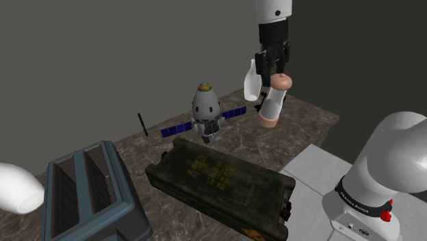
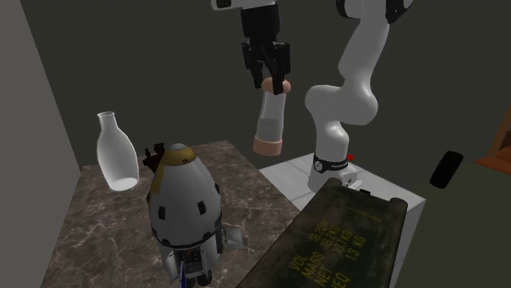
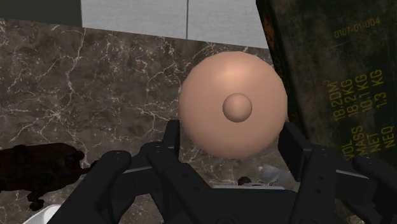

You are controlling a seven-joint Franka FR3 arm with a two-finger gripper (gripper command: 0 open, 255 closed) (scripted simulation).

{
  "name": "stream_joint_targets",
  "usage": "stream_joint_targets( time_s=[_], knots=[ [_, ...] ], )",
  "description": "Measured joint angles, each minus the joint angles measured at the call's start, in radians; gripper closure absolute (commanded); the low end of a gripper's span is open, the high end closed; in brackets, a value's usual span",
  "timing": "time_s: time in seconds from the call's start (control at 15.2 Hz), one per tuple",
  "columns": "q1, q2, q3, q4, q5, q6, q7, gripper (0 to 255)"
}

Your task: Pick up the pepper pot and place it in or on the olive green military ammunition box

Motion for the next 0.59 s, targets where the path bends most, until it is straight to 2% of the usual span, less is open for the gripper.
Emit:
stream_joint_targets(
  time_s=[0.59],
  knots=[
    [0.062, 0.134, 0.156, 0.179, 0.085, -0.032, 0.214, 255]
  ],
)
